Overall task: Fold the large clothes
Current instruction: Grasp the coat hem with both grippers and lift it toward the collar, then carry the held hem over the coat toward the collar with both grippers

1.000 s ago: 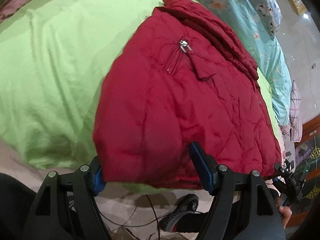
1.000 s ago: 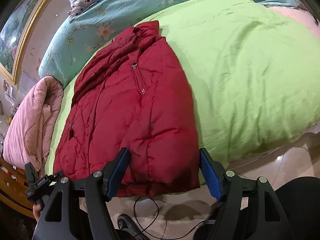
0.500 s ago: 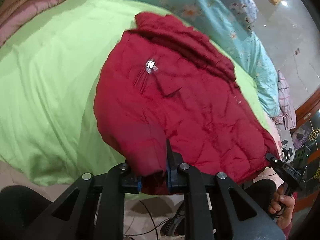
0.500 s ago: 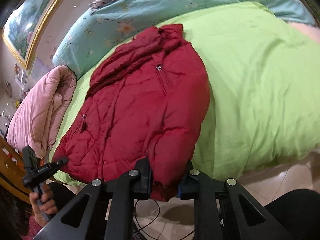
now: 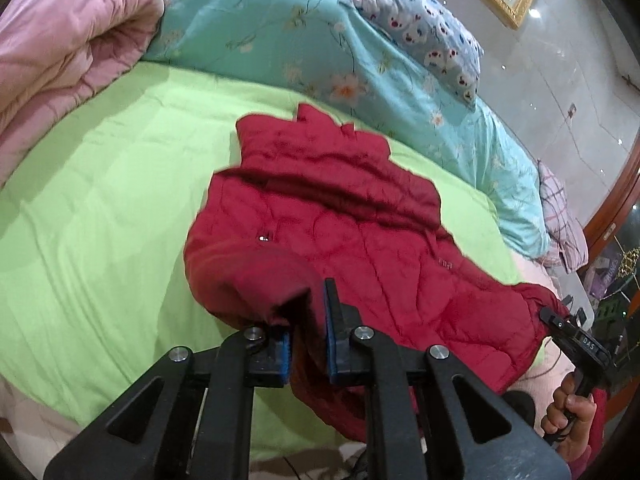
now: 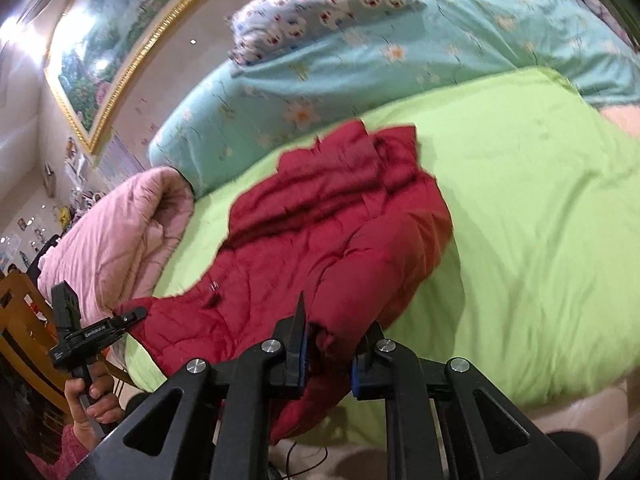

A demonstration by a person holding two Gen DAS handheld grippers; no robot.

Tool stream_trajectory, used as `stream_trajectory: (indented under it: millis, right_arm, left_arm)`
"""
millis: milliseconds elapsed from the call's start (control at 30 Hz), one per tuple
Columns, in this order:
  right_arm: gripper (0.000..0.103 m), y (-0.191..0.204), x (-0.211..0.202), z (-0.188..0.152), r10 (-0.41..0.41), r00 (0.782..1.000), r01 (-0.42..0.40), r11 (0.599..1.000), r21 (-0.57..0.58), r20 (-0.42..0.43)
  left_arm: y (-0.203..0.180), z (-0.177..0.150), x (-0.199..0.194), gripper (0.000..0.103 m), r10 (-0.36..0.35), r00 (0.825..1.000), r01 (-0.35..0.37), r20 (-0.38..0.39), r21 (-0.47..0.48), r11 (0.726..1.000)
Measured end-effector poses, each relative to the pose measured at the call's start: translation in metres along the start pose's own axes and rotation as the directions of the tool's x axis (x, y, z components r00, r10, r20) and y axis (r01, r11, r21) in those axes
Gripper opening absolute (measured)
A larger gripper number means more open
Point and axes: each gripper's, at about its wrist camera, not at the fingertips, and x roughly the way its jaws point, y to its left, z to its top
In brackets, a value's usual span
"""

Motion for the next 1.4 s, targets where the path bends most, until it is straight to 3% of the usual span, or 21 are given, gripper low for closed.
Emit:
stream_trajectory:
  millis: [600, 1100, 1400]
  right_arm:
    - [0.012, 0.012, 0.051, 0.114, 0.034, 0.992, -0.03, 0.999, -0.035, 0.118]
    - [0.012, -0.006, 0.123, 0.183, 0.012, 0.993, -0.012, 1.0, 0.003, 0.116]
    - [0.012, -0.029, 0.196, 0.227, -0.049, 0.995, 0.046, 0.998, 0.036, 0.083]
  left_arm:
    - [-0.018, 0.109, 0.033, 0.01, 0.025, 0.993, -0.03, 0.118, 0.034, 0.999]
    - [-0.018, 0.177, 0.098, 0.01, 0.089, 0.991, -0.093, 0.097, 0.034, 0.995]
    - [-0.012, 0.223, 0.17, 0.01, 0.137, 0.989, -0.138, 0.059, 0.007, 0.99]
